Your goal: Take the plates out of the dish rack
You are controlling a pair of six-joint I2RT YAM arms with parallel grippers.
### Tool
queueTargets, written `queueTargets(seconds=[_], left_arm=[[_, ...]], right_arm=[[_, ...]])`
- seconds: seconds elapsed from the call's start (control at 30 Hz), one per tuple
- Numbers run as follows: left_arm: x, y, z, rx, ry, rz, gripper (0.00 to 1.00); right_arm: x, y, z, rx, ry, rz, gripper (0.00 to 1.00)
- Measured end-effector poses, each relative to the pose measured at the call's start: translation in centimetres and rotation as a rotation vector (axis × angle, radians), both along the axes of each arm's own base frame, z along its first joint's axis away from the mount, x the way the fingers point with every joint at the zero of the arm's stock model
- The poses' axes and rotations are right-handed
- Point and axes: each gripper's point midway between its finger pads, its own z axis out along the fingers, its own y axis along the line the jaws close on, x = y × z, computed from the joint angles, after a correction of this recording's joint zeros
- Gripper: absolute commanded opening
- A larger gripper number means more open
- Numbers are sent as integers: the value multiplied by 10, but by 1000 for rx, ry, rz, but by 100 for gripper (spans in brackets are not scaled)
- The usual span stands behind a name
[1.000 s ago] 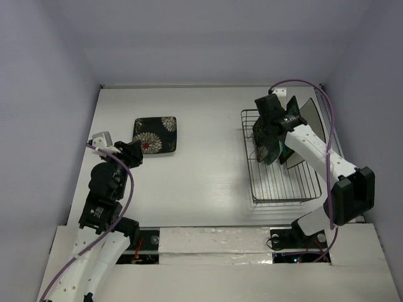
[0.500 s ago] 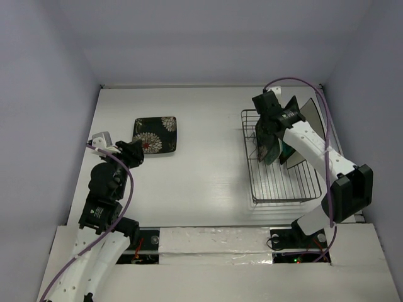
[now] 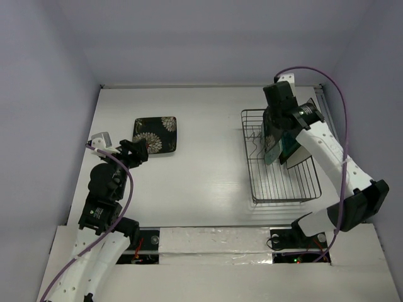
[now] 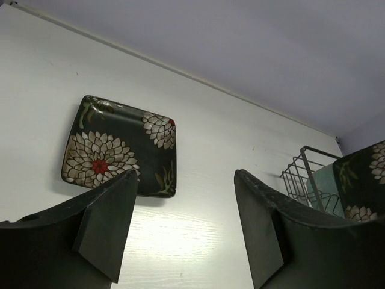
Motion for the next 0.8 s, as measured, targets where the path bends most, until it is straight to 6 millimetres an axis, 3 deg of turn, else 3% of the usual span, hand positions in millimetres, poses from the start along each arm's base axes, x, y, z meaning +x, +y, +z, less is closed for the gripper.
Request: queueTargets(seconds=[0.23, 0.33, 0.43, 0.57, 0.67, 0.8], left_arm=[[0, 0, 0, 0, 0, 0, 63], [0, 0, 0, 0, 0, 0, 62], [0, 0, 0, 0, 0, 0, 61], [0, 0, 0, 0, 1, 0, 61], [0, 0, 0, -1, 0, 0, 59], [-1, 0, 2, -2, -7, 0, 59]], right_arm=[[-16, 12, 60, 97, -181, 44, 0], [-19, 40, 80, 205, -264, 126, 0], [-12, 93, 86, 387, -329, 255, 0], [8, 180, 69, 637, -331, 405, 0], [25, 244, 41, 788, -275, 476, 0], [30, 303, -2, 944, -190, 507, 0]])
